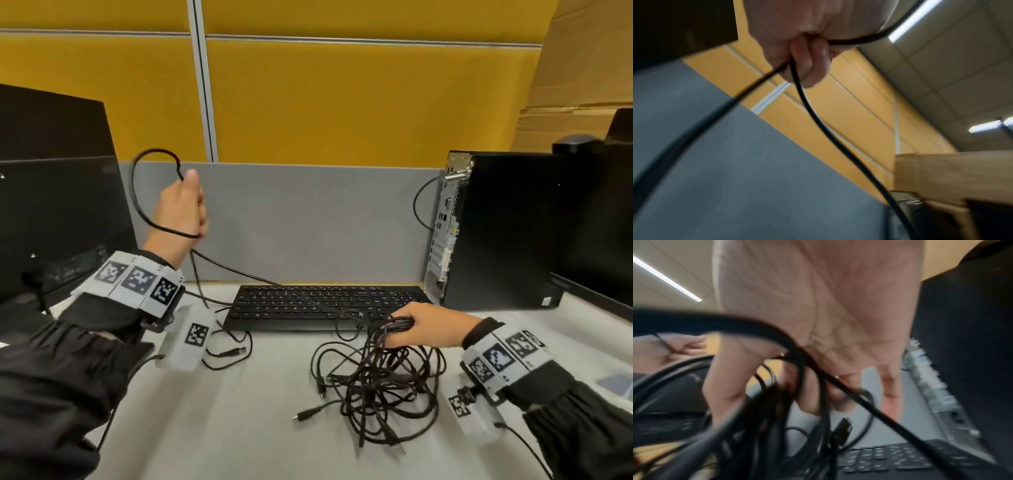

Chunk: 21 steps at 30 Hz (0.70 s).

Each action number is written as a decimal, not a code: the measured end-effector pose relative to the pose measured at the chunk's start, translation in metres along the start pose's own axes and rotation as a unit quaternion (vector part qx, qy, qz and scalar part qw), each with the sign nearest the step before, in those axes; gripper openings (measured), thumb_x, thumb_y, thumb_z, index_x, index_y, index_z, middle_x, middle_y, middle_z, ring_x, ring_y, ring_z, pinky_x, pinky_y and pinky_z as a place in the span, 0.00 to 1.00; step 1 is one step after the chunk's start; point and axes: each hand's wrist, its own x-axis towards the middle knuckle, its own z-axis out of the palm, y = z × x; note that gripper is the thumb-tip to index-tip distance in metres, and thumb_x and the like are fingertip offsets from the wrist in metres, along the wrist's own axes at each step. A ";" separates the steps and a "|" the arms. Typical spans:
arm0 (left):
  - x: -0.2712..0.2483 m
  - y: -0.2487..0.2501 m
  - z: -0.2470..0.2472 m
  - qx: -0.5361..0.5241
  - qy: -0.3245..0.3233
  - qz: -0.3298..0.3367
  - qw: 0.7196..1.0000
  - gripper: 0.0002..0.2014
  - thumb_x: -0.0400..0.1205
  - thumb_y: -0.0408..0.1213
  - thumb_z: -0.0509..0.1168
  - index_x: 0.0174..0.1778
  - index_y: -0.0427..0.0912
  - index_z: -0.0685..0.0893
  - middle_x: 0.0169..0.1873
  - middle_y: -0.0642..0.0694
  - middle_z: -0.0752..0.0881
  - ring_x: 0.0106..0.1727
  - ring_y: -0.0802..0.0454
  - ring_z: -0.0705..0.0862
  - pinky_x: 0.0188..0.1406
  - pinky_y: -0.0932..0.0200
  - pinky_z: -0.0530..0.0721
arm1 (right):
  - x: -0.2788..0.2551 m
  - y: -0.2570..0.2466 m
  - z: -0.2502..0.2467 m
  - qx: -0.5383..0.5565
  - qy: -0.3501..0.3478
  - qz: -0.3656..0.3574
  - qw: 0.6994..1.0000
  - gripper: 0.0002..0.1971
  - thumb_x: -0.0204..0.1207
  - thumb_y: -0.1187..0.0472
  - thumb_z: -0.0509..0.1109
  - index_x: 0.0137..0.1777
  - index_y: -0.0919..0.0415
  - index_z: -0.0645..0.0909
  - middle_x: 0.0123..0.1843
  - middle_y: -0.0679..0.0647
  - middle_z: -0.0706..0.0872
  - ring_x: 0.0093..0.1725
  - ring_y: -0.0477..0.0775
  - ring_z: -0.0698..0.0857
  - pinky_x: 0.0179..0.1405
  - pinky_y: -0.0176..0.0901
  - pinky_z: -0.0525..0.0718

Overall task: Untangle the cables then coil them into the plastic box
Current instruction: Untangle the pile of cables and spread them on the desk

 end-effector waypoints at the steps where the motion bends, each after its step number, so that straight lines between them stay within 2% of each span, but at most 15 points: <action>1: 0.002 -0.007 -0.006 0.076 0.027 0.037 0.996 0.22 0.88 0.49 0.45 0.31 0.44 0.69 0.24 0.46 0.71 0.22 0.52 0.71 0.26 0.59 0.68 | -0.002 0.007 -0.002 -0.016 -0.001 0.019 1.000 0.14 0.74 0.45 0.71 0.29 0.46 0.77 0.24 0.42 0.76 0.25 0.38 0.72 0.30 0.32 0.69; 3: 0.003 -0.019 -0.021 0.217 0.046 0.085 0.971 0.24 0.88 0.50 0.44 0.40 0.37 0.76 0.32 0.34 0.78 0.35 0.41 0.78 0.39 0.51 0.74 | -0.006 0.021 -0.006 -0.046 0.011 0.058 0.997 0.14 0.74 0.47 0.71 0.29 0.46 0.75 0.24 0.41 0.77 0.26 0.37 0.74 0.28 0.29 0.69; 5: 0.003 -0.036 -0.033 0.341 0.020 0.093 0.935 0.26 0.86 0.55 0.45 0.46 0.35 0.77 0.37 0.28 0.82 0.40 0.33 0.82 0.46 0.43 0.80 | -0.011 0.034 -0.008 -0.072 0.020 0.085 0.994 0.12 0.74 0.47 0.71 0.31 0.45 0.77 0.29 0.41 0.80 0.30 0.39 0.77 0.31 0.28 0.72; 7: 0.001 -0.054 -0.033 0.440 -0.048 0.076 0.893 0.23 0.85 0.55 0.48 0.45 0.39 0.76 0.37 0.32 0.84 0.39 0.34 0.82 0.45 0.42 0.81 | -0.013 0.042 -0.007 -0.060 0.024 0.104 0.992 0.09 0.72 0.46 0.72 0.34 0.46 0.79 0.33 0.42 0.83 0.33 0.40 0.80 0.35 0.30 0.75; 9: -0.004 -0.069 -0.026 0.476 -0.138 0.026 0.868 0.15 0.84 0.50 0.55 0.47 0.41 0.75 0.42 0.37 0.84 0.42 0.39 0.81 0.45 0.47 0.79 | -0.013 0.043 -0.006 -0.041 0.032 0.105 0.993 0.08 0.73 0.47 0.73 0.36 0.46 0.80 0.32 0.42 0.83 0.31 0.37 0.80 0.34 0.28 0.75; 11: -0.012 -0.082 -0.016 0.483 -0.219 -0.035 0.847 0.12 0.82 0.49 0.57 0.52 0.44 0.75 0.53 0.39 0.82 0.50 0.41 0.80 0.52 0.48 0.78 | -0.014 0.041 -0.005 -0.043 0.042 0.099 0.993 0.07 0.74 0.48 0.72 0.36 0.46 0.81 0.30 0.42 0.83 0.28 0.35 0.79 0.31 0.27 0.73; 12: -0.018 -0.088 -0.011 0.494 -0.251 -0.058 0.831 0.15 0.81 0.51 0.57 0.58 0.46 0.74 0.59 0.39 0.79 0.57 0.41 0.79 0.59 0.47 0.76 | -0.014 0.040 -0.005 -0.045 0.046 0.095 0.993 0.07 0.75 0.48 0.71 0.37 0.46 0.81 0.31 0.42 0.83 0.29 0.35 0.79 0.31 0.27 0.73; 15: -0.037 -0.107 0.001 0.575 -0.317 -0.077 0.750 0.27 0.81 0.59 0.53 0.74 0.55 0.65 0.72 0.44 0.69 0.73 0.43 0.69 0.72 0.43 0.64 | -0.017 0.037 -0.003 -0.035 0.044 0.081 0.995 0.06 0.77 0.50 0.70 0.38 0.44 0.80 0.34 0.42 0.83 0.33 0.37 0.79 0.34 0.28 0.74; 17: -0.048 -0.119 0.004 0.638 -0.338 -0.075 0.688 0.30 0.80 0.63 0.50 0.78 0.58 0.60 0.76 0.45 0.65 0.77 0.44 0.63 0.75 0.41 0.59 | -0.019 0.032 -0.002 -0.019 0.040 0.067 0.997 0.05 0.79 0.52 0.68 0.41 0.45 0.80 0.37 0.43 0.83 0.36 0.39 0.80 0.36 0.27 0.75; 19: -0.052 -0.129 0.001 0.679 -0.358 -0.078 0.636 0.31 0.81 0.63 0.48 0.80 0.57 0.57 0.79 0.45 0.61 0.79 0.44 0.59 0.77 0.40 0.55 | -0.021 0.024 0.000 0.007 0.041 0.050 0.998 0.07 0.80 0.56 0.66 0.40 0.46 0.79 0.36 0.42 0.82 0.33 0.34 0.80 0.34 0.25 0.75; 21: -0.049 -0.133 -0.004 0.685 -0.373 -0.123 0.614 0.31 0.82 0.62 0.47 0.81 0.57 0.54 0.81 0.45 0.57 0.81 0.44 0.55 0.78 0.39 0.51 | -0.022 0.018 0.001 0.045 0.035 0.041 0.998 0.09 0.81 0.58 0.65 0.39 0.46 0.78 0.33 0.42 0.79 0.28 0.28 0.78 0.30 0.22 0.76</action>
